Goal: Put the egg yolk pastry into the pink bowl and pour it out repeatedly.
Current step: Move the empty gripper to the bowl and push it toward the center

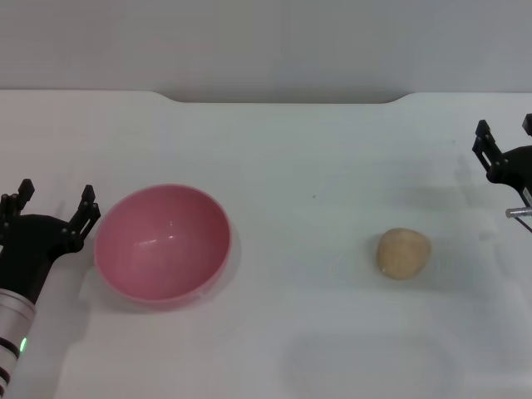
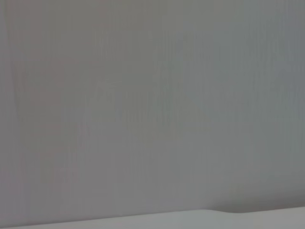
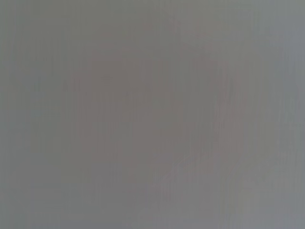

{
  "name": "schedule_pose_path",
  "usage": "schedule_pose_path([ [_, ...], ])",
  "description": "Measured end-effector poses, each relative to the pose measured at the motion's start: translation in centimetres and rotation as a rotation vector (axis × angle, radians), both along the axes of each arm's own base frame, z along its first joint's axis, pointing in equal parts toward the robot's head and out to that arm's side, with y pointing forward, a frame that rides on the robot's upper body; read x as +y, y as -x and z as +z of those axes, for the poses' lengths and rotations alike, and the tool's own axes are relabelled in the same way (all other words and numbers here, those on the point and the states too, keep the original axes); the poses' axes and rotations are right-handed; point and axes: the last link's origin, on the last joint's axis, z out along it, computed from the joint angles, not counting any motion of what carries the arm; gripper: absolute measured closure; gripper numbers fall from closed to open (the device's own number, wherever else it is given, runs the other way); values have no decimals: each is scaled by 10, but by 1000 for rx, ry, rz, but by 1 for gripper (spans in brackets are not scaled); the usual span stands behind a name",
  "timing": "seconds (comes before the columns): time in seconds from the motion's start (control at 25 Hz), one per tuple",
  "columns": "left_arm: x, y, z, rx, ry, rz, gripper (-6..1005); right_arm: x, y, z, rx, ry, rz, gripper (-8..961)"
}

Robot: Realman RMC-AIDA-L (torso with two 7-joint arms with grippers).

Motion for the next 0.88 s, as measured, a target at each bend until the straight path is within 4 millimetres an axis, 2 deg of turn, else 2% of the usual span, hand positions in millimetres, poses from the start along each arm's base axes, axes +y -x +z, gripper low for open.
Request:
schedule_pose_path([
  [0.88,0,-1,-1,-8,1,0,143,0,-1,2,0,-7,-6,284],
])
